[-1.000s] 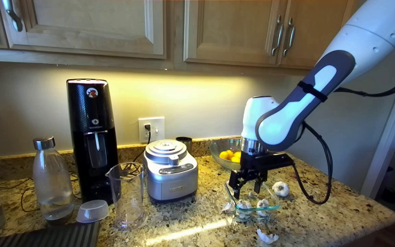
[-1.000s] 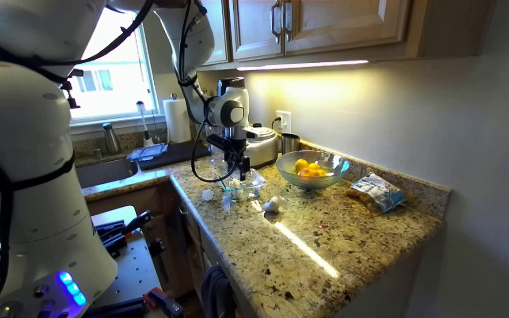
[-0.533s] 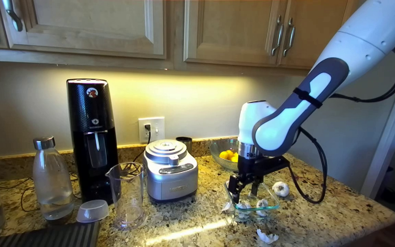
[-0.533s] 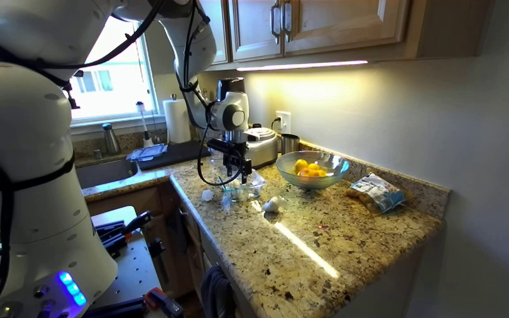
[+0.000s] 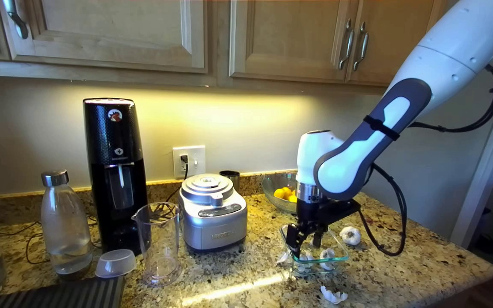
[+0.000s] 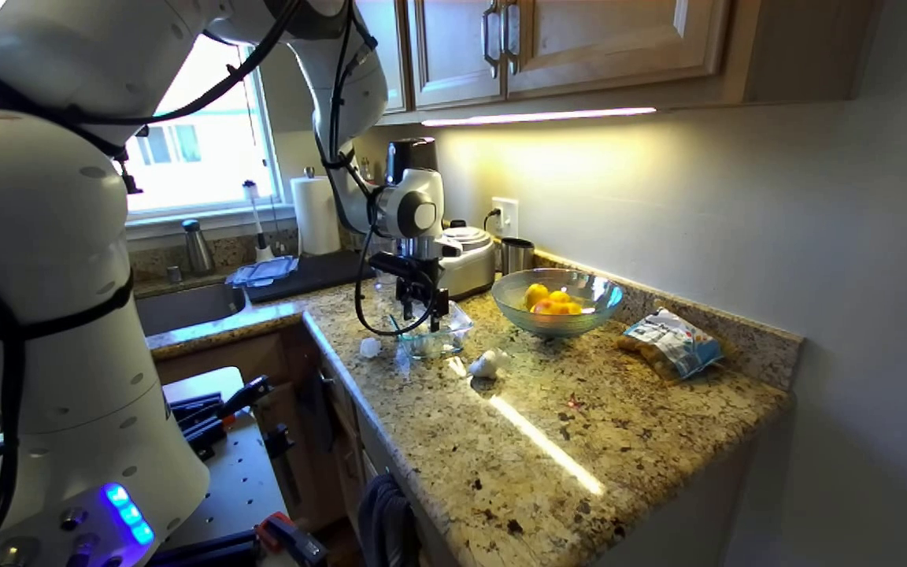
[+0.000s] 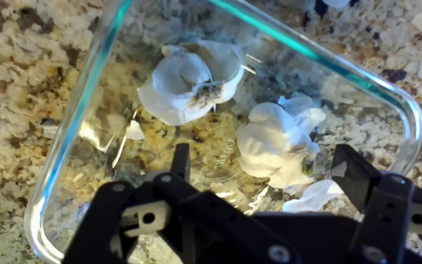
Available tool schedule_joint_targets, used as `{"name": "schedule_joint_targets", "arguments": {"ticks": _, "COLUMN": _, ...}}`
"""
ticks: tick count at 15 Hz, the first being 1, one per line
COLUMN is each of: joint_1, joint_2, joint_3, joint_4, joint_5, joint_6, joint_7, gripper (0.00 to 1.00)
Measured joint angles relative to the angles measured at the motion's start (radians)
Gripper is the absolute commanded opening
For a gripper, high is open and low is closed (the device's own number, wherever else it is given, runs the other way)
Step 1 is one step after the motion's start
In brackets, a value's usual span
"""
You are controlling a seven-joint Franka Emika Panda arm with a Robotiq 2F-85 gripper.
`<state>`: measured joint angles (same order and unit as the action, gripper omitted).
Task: Take out all the cloves of garlic in the bowl and put them on the table
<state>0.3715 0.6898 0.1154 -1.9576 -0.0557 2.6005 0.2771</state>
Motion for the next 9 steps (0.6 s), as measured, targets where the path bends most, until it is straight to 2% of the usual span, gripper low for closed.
{"name": "schedule_joint_targets", "arguments": {"ticks": 3, "joint_1": 0.000, "joint_2": 0.022, "joint_3": -0.001, "joint_4": 0.015, "joint_5": 0.000, "joint_6": 0.000, "joint_7": -0.008, "gripper": 0.82}}
{"name": "schedule_joint_targets", "arguments": {"ticks": 5, "joint_1": 0.000, "joint_2": 0.043, "joint_3": -0.001, "joint_4": 0.029, "joint_5": 0.000, "joint_6": 0.000, "joint_7": -0.009, "gripper": 0.81}}
{"name": "schedule_joint_targets", "arguments": {"ticks": 7, "joint_1": 0.000, "joint_2": 0.049, "joint_3": -0.001, "joint_4": 0.044, "joint_5": 0.000, "joint_6": 0.000, "joint_7": -0.012, "gripper": 0.76}}
{"name": "schedule_joint_targets", "arguments": {"ticks": 8, "joint_1": 0.000, "joint_2": 0.051, "joint_3": -0.002, "joint_4": 0.048, "joint_5": 0.000, "joint_6": 0.000, "joint_7": -0.012, "gripper": 0.67}}
{"name": "schedule_joint_targets", "arguments": {"ticks": 9, "joint_1": 0.001, "joint_2": 0.053, "joint_3": -0.002, "joint_4": 0.051, "joint_5": 0.000, "joint_6": 0.000, "joint_7": -0.012, "gripper": 0.50}}
